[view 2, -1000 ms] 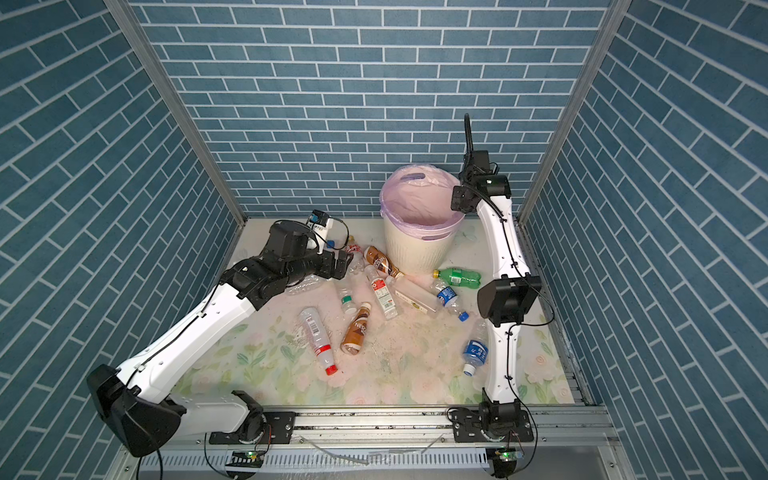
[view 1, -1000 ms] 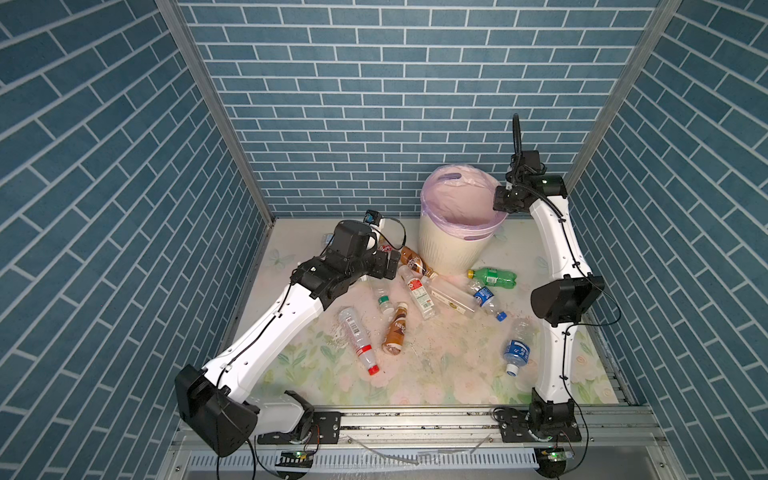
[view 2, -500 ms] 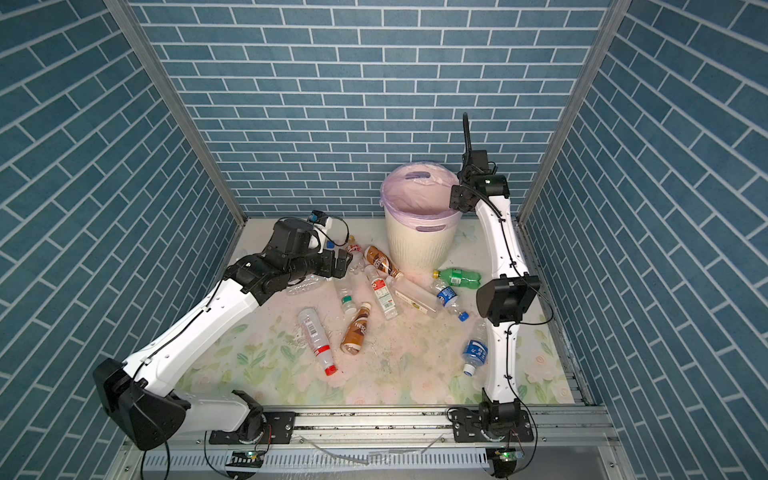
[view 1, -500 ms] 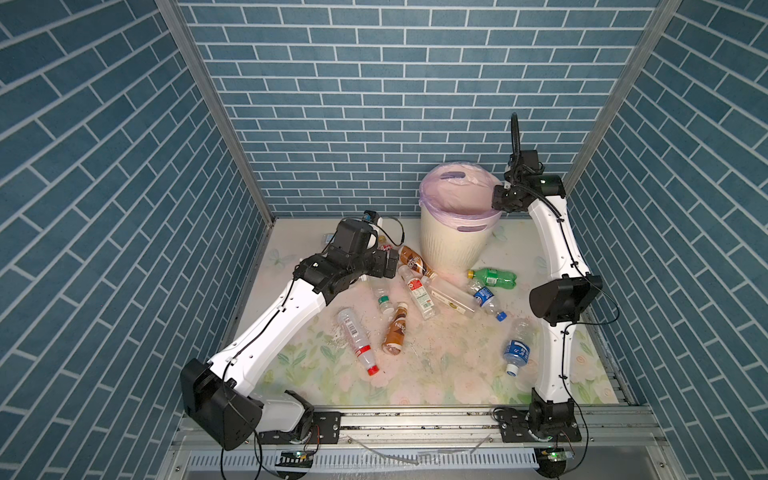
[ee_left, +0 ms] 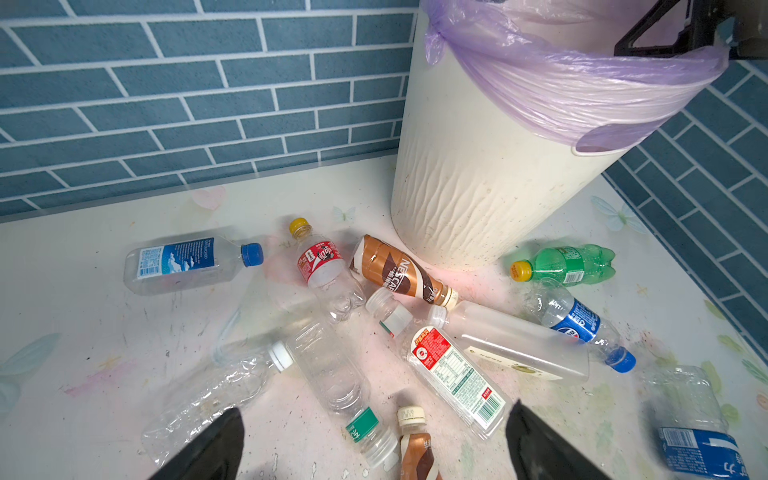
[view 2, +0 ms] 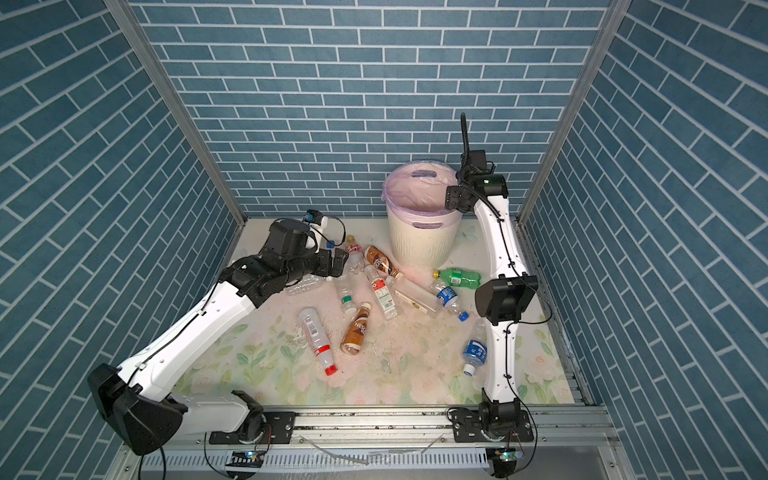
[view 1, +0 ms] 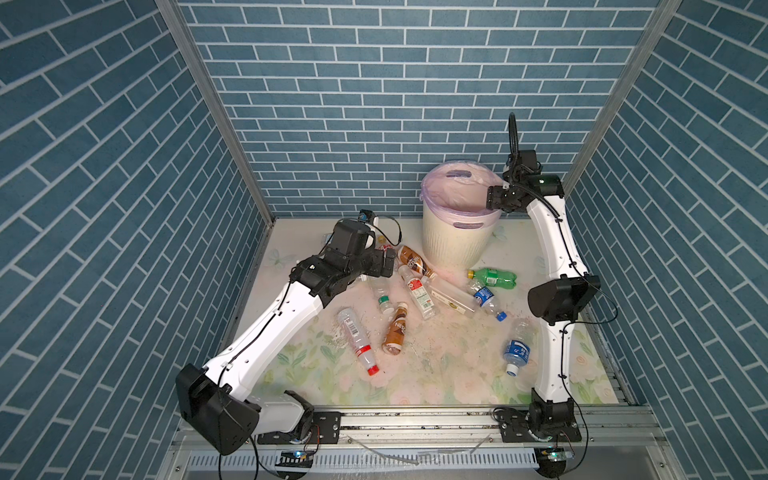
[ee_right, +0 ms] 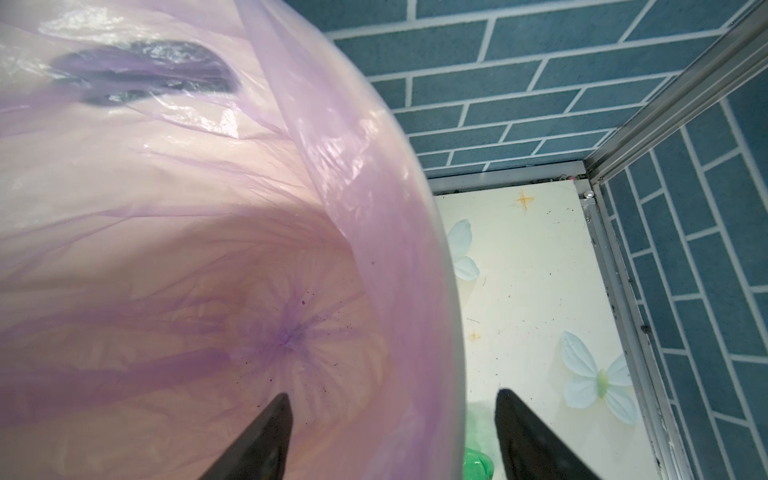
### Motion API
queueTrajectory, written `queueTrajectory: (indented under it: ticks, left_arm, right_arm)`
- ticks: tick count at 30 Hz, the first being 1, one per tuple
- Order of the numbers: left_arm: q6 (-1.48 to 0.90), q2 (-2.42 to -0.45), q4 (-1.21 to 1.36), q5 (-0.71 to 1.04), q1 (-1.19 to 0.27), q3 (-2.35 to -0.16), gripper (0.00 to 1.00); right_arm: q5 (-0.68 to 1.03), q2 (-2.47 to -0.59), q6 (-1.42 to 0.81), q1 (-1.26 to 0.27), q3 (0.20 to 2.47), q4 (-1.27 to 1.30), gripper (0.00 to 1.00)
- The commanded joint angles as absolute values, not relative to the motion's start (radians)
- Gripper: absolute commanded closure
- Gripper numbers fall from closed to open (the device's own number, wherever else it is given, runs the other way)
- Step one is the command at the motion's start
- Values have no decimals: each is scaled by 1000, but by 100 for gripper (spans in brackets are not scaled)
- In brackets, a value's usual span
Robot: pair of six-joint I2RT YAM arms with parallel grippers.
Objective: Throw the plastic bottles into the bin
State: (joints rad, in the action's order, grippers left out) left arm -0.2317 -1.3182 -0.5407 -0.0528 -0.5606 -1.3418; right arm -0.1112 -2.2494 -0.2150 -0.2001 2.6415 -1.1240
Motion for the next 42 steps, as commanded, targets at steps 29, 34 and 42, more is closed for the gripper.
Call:
queueTrajectory:
  ticks: [29,34,42]
  left_arm:
    - [-475,-1326,-721,-117,-446,-1414,1]
    - [-575,-1377,-755,-114,-354,-1436,1]
    - [-851,-1484,-676,-21,-184,-1422,1]
  right_arm:
    - [2,-1853,-261,-221,2495,-1010,1]
    - [53,-1681,-253,-287,2239,-846,1]
    - [80,-1499,-188,-448,1833,-574,1]
